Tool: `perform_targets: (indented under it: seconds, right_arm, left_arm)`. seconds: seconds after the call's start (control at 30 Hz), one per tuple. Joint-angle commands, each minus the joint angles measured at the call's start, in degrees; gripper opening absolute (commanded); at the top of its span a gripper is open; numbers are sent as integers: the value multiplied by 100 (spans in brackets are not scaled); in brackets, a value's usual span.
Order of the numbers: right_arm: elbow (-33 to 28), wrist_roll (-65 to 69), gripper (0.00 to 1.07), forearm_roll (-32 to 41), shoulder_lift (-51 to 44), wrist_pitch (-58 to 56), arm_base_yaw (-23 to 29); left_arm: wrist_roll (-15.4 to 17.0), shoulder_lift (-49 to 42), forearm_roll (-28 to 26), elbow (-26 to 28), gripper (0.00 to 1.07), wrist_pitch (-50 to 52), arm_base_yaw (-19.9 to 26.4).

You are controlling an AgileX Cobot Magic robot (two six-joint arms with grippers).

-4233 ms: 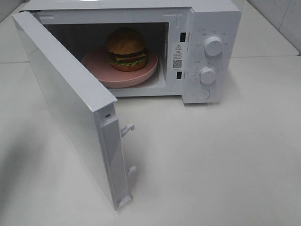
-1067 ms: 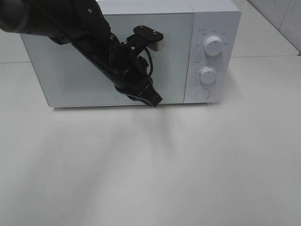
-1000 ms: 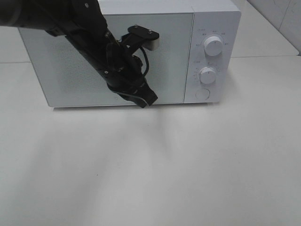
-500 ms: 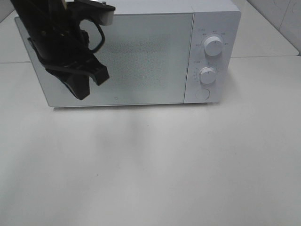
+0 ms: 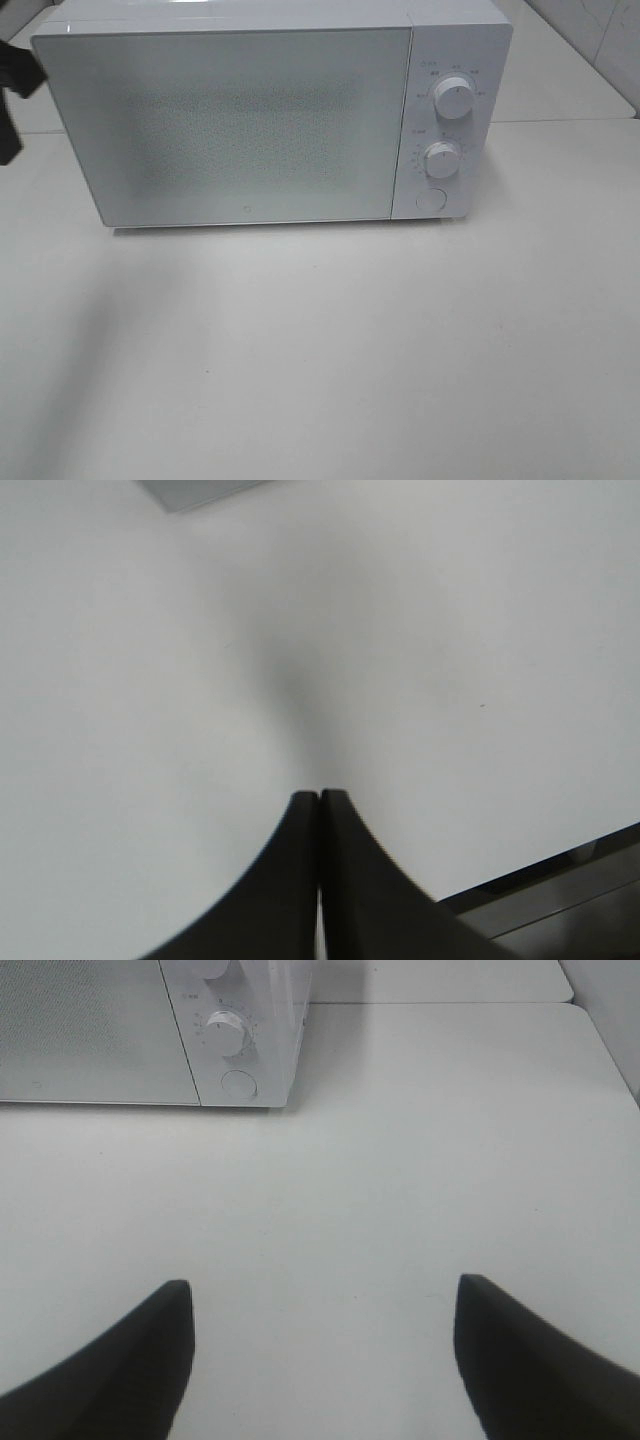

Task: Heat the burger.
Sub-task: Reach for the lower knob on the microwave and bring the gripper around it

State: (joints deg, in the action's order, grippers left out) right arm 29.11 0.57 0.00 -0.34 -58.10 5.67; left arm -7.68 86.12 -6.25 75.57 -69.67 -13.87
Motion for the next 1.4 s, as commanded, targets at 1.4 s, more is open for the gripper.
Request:
perform_targets:
  seconds: [1.4]
  right_arm:
    - [40, 0, 71, -46, -74, 166, -17]
  left_arm:
    - [155, -8766, -241, -4503, 0, 527, 1071]
